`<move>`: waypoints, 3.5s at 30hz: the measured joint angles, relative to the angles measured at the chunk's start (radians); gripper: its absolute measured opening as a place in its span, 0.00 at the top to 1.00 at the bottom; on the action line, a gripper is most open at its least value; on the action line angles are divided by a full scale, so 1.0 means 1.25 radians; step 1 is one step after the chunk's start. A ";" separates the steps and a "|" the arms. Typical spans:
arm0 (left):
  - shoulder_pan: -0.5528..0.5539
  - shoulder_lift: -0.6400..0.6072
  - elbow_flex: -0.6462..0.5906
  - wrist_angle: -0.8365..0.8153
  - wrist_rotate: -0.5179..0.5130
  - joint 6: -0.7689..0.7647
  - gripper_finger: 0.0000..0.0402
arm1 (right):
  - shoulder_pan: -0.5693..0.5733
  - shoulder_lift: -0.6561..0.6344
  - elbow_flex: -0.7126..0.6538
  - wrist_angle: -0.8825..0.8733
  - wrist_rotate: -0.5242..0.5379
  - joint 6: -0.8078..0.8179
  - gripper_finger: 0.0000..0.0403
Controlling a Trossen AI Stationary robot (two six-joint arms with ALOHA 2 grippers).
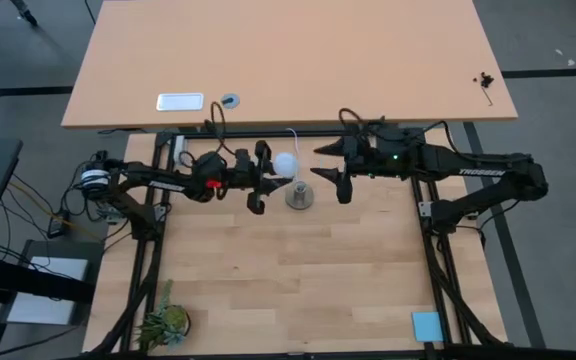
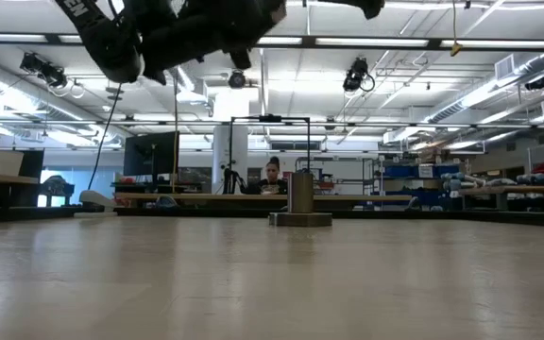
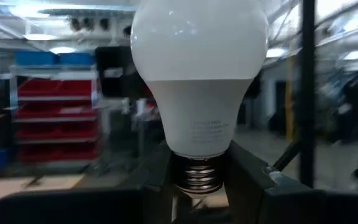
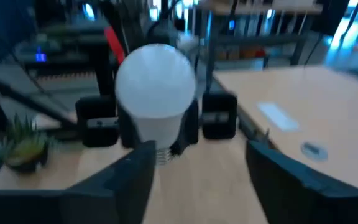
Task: Screw lightbulb
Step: Insert the white lightbulb into the gold lamp
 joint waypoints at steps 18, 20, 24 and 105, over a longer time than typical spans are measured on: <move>0.027 0.000 0.077 -0.073 0.034 -0.021 0.75 | 0.013 0.100 0.000 0.234 -0.066 0.002 0.12; 0.026 0.000 0.077 -0.086 0.035 -0.021 0.75 | 0.009 0.119 0.000 0.252 -0.065 0.002 0.13; 0.027 0.000 0.077 -0.088 0.033 -0.021 0.75 | 0.000 0.131 0.000 0.270 -0.068 0.001 0.14; 0.032 -0.047 0.091 -0.208 0.073 -0.033 0.74 | -0.009 0.154 0.000 0.246 -0.111 -0.013 0.61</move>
